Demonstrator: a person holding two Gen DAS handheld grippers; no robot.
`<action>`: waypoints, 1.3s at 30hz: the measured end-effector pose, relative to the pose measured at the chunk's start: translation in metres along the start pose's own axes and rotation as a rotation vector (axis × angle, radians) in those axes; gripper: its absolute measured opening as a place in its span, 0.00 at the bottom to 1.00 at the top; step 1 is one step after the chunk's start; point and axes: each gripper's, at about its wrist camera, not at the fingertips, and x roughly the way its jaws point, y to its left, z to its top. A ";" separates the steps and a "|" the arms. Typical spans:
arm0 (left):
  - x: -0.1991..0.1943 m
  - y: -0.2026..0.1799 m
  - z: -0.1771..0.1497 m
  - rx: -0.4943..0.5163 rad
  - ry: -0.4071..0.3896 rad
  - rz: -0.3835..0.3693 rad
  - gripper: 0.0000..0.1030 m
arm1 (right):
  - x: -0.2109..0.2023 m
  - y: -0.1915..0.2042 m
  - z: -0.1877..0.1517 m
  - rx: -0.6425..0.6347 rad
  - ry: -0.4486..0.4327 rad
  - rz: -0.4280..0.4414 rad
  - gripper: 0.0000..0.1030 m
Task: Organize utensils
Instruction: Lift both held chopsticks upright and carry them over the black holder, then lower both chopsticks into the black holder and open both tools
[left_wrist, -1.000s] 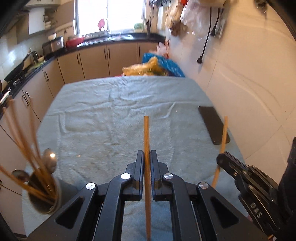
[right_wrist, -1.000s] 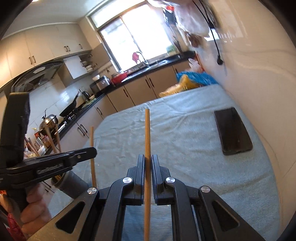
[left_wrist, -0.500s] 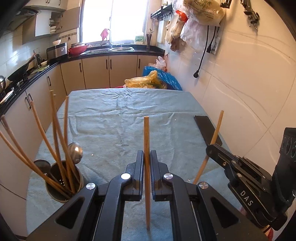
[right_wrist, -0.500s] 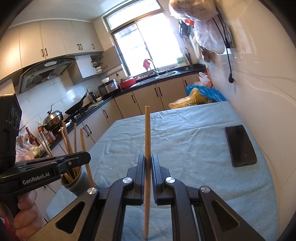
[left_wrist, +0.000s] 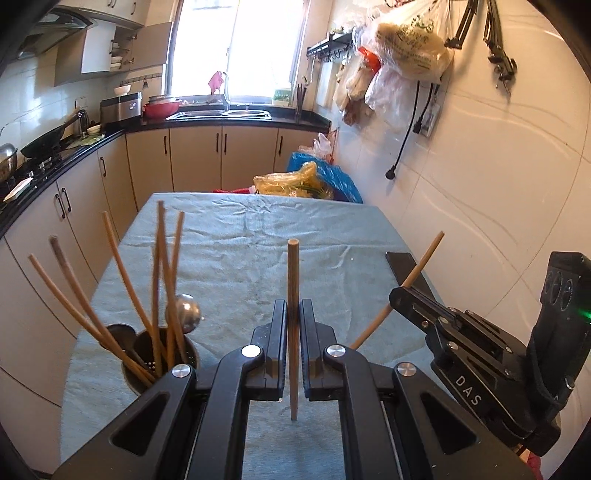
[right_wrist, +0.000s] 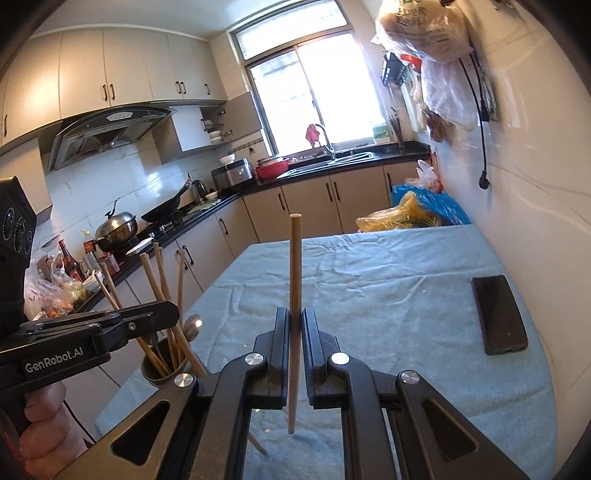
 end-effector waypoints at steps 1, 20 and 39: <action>-0.003 0.001 0.001 -0.001 -0.005 -0.002 0.06 | 0.000 0.001 0.001 -0.005 -0.002 0.001 0.07; -0.106 0.044 0.037 -0.017 -0.202 0.079 0.06 | -0.016 0.052 0.057 -0.083 -0.100 0.109 0.07; -0.094 0.094 0.041 -0.086 -0.192 0.201 0.06 | 0.045 0.135 0.056 -0.175 -0.004 0.204 0.07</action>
